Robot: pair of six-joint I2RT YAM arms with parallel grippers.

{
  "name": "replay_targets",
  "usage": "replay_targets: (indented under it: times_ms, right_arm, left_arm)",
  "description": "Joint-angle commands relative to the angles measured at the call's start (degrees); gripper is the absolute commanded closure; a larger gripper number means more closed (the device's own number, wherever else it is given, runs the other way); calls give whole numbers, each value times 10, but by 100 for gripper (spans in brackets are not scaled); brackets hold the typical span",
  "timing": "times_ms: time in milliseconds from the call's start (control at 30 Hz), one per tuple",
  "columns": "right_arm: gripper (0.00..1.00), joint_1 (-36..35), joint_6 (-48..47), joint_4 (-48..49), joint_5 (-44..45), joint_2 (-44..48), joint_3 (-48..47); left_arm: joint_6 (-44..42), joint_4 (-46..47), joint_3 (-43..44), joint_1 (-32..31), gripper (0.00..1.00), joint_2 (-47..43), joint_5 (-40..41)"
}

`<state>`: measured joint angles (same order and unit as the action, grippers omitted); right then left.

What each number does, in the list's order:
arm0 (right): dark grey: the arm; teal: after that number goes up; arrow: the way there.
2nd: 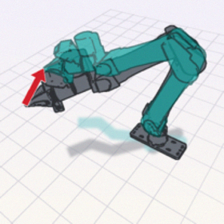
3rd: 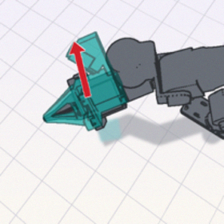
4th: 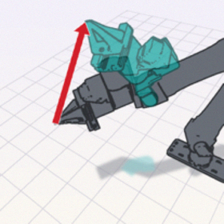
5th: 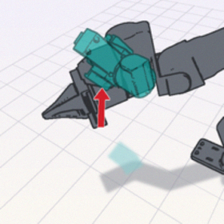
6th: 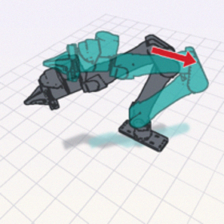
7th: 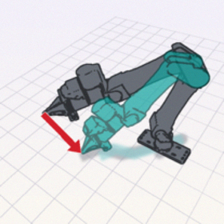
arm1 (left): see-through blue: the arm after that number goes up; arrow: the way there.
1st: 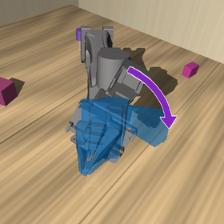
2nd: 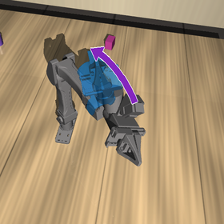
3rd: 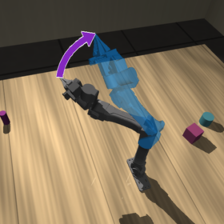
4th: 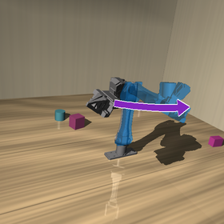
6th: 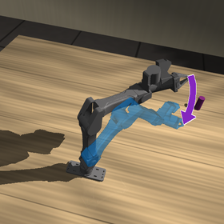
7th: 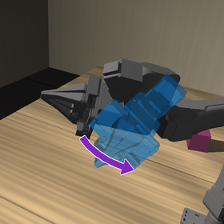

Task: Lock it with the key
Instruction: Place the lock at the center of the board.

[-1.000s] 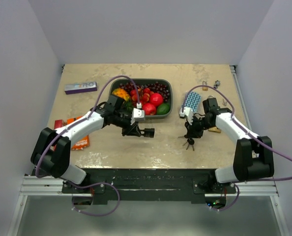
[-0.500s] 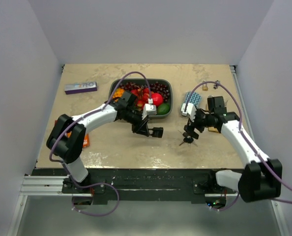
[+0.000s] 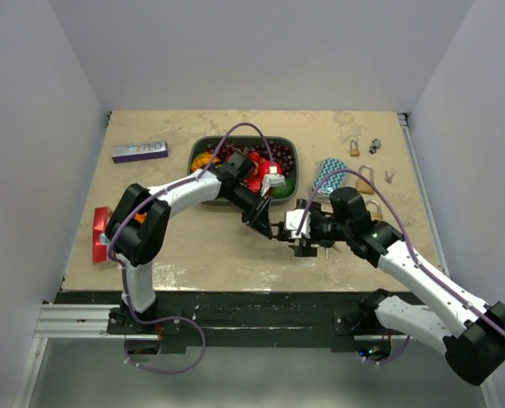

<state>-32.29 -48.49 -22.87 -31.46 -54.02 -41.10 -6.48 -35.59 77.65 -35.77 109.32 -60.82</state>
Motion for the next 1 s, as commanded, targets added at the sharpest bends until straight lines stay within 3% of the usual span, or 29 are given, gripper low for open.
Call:
replay_targets:
  times_ms: [0,267,433,667,733,800,900,933,967]
  right_arm:
    - [13,-40,-13,61,32,-18,-4]
    - [19,-94,-30,78,96,-57,11]
    - [30,-105,-27,76,125,-61,11]
    - [100,-117,-9,89,162,-65,4]
    - [100,-116,15,88,167,-74,-7]
    - [100,-117,40,85,168,-76,-16]
    - [100,-116,88,85,170,-75,-25]
    - [100,-117,104,82,170,-75,-28]
    - [100,-116,138,78,167,-76,-29]
  left_arm:
    - [58,15,25,-7,100,-17,-86]
    - [99,47,7,-8,100,-30,-111]
    - [99,47,7,-7,100,-31,-112]
    - [99,49,5,-5,100,-34,-109]
    - [96,52,1,-4,99,-38,-107]
    - [98,57,-7,0,93,-48,-104]
    - [112,80,-29,16,73,-69,-92]
    - [121,106,-47,22,54,-77,-89]
    - [138,120,-56,37,48,-86,-84]
